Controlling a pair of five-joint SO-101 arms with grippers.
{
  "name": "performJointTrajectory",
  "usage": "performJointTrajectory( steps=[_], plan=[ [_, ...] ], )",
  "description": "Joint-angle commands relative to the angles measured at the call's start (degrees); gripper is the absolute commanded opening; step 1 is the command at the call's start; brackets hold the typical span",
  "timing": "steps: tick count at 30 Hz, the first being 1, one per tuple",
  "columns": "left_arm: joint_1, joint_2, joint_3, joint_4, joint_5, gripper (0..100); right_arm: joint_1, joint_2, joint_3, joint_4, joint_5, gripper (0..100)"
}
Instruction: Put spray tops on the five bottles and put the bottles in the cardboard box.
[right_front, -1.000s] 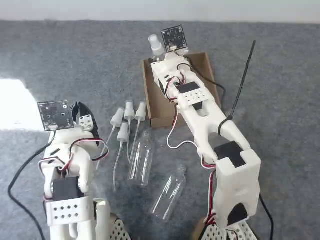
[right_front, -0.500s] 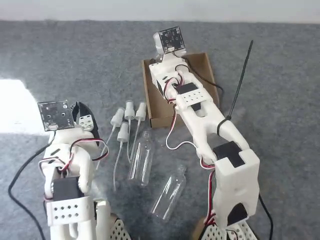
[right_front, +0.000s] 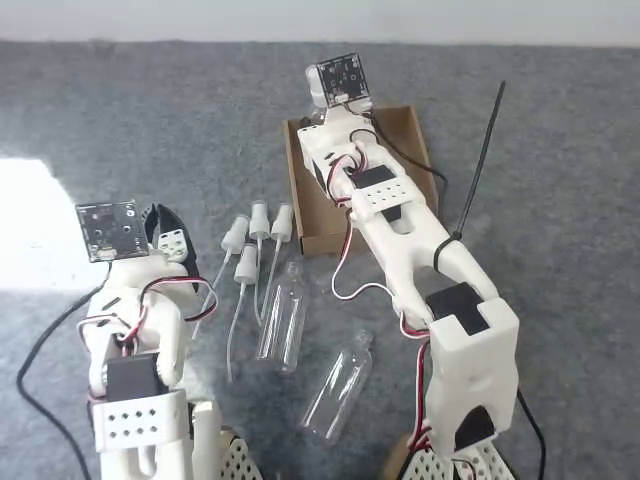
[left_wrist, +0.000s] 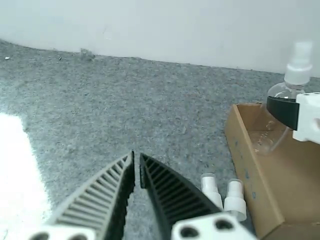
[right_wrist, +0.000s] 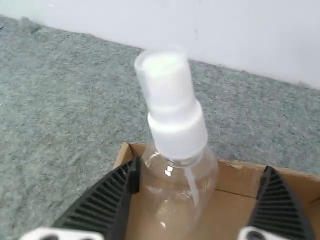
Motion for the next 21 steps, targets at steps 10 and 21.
performJointTrajectory(
  steps=[10, 21],
  plan=[
    [-0.3, 0.6, -0.1, -1.5, 0.5, 1, -0.6, -1.1, -5.0, 0.4, -0.2, 31.8],
    [-0.3, 0.7, -0.1, -1.5, 0.5, 1, -0.7, -1.2, -5.1, 0.4, -0.1, 38.5]
  ],
)
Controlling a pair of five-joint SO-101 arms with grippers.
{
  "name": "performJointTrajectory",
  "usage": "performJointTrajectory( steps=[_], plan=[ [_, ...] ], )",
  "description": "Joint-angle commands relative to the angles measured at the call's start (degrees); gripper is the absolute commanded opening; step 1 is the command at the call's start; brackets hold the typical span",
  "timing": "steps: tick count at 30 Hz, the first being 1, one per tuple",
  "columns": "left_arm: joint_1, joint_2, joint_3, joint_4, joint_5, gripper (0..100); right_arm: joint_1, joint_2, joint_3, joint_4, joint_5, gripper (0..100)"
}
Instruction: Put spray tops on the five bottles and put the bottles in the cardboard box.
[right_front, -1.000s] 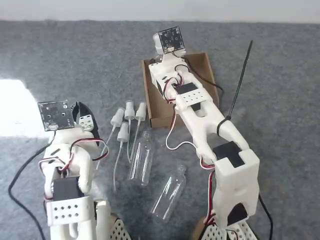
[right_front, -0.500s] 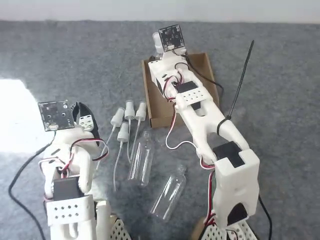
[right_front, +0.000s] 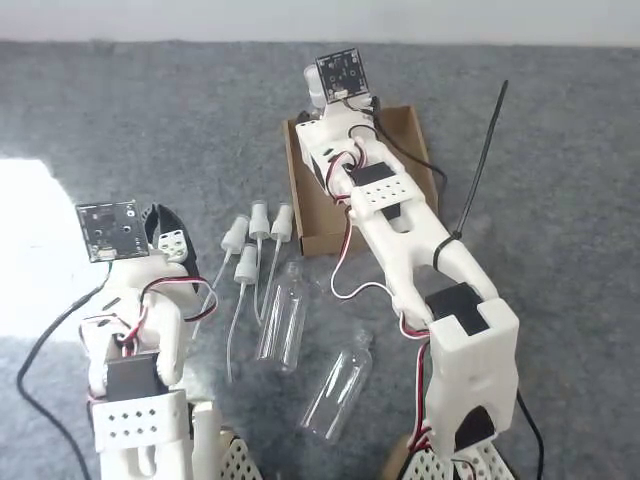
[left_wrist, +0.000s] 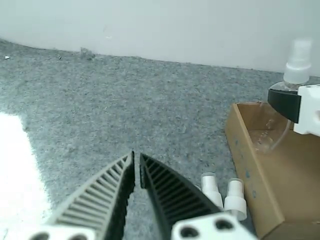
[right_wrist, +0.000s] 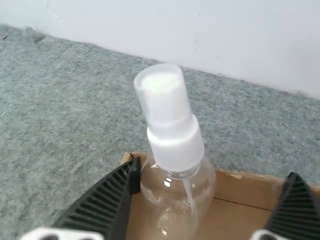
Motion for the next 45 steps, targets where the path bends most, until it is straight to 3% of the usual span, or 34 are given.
performJointTrajectory(
  steps=[1, 16, 26, 35, 40, 45],
  plan=[
    [-0.3, 0.7, -0.3, -1.5, 0.5, 1, -0.6, -1.2, -3.7, 0.4, -0.1, 38.5],
    [-0.3, 0.7, -0.3, -1.6, 0.5, 1, -0.5, -1.2, -16.8, 11.6, -0.2, 38.5],
    [-0.2, 0.4, 0.3, -1.9, 0.5, 1, -0.6, -1.2, -33.1, 24.4, -0.2, 38.5],
    [-0.2, 0.4, 0.3, -1.9, 0.5, 1, -0.6, -3.6, -49.3, 45.8, -0.2, 38.4],
    [-0.3, 0.4, 0.4, -1.9, 0.4, 1, -0.6, -8.6, -51.6, 53.7, -0.2, 38.4],
    [-0.3, 0.4, 0.4, -1.9, 0.4, 1, -0.5, -14.2, -51.5, 69.0, -0.3, 38.4]
  ],
)
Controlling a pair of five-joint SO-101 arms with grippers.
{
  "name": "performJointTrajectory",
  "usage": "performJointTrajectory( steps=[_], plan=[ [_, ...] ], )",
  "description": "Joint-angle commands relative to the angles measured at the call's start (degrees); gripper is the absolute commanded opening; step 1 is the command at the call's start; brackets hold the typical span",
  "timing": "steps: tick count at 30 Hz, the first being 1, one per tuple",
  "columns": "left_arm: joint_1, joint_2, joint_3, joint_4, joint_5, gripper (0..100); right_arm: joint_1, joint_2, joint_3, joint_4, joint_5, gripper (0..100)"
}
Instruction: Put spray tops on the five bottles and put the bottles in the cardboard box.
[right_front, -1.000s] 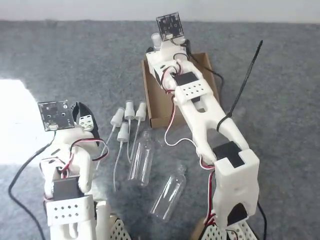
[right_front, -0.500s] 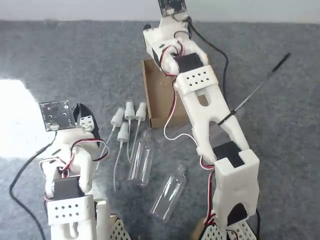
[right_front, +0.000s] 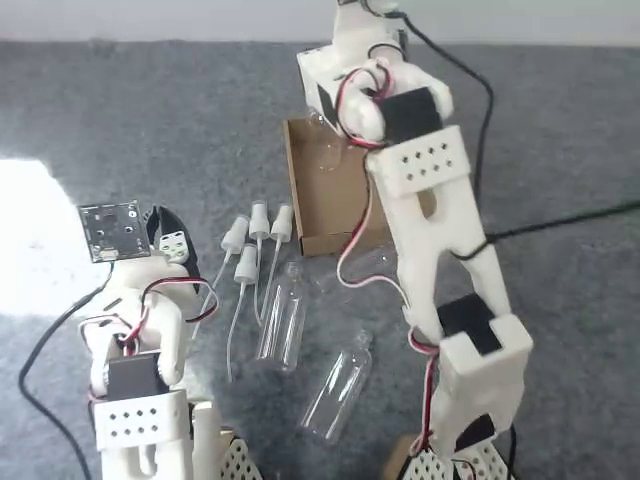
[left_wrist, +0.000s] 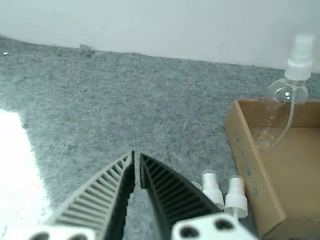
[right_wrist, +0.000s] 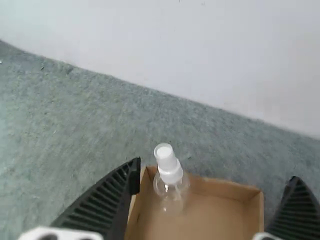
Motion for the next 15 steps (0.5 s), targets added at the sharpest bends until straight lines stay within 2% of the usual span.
performJointTrajectory(
  steps=[1, 9, 13, 15],
  plan=[
    [-0.3, 0.4, -0.6, -1.5, 0.4, 1, -0.4, -8.7, -3.3, 14.0, -0.3, 38.4],
    [-0.3, 0.4, -0.6, -1.5, 0.4, 1, 0.0, -18.2, -3.2, 34.9, 0.5, 38.6],
    [-0.3, 0.4, -0.8, -1.3, 0.4, 1, 3.5, -27.2, 4.1, 34.5, 7.2, 38.6],
    [-0.4, 0.7, -0.8, 0.2, 0.1, 1, 6.3, -32.6, 9.8, 34.6, 7.7, 38.6]
  ],
)
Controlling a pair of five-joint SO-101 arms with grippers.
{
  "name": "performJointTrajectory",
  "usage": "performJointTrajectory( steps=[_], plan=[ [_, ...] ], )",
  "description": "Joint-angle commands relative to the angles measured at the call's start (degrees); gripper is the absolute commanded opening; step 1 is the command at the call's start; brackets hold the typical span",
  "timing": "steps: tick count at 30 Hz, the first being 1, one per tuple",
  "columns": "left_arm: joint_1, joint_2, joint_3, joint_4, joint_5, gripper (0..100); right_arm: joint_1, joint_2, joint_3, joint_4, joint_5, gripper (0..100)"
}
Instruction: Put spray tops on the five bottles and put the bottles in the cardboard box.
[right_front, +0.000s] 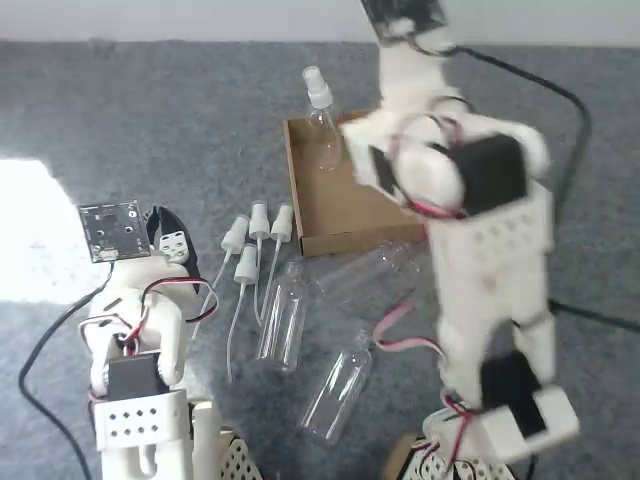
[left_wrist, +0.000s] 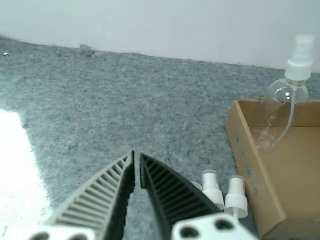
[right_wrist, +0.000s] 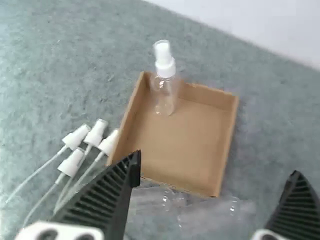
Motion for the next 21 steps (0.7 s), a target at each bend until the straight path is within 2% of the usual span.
performJointTrajectory(
  steps=[1, 4, 7, 12, 14, 21],
  plan=[
    [-0.6, 0.7, -0.8, 1.5, -1.1, 1, 7.0, -14.0, 10.3, 2.3, 3.3, 38.6],
    [-0.7, 0.7, -0.8, 4.7, -5.4, 1, 13.5, -21.4, 21.7, 2.2, 3.3, 38.7],
    [0.3, 0.8, -0.8, 8.1, -5.7, 1, 17.5, -25.4, 36.5, 1.1, 3.3, 38.9],
    [2.8, 0.7, 0.4, 9.4, -5.8, 1, 18.0, -25.5, 59.9, -12.1, 2.8, 47.2],
    [2.7, 0.7, 2.0, 9.0, -5.9, 1, 18.9, -26.2, 67.0, -16.5, 2.7, 47.3],
    [2.7, 0.4, 3.6, 9.0, -6.0, 1, 20.6, -25.5, 76.7, -29.9, -10.4, 47.3]
  ],
)
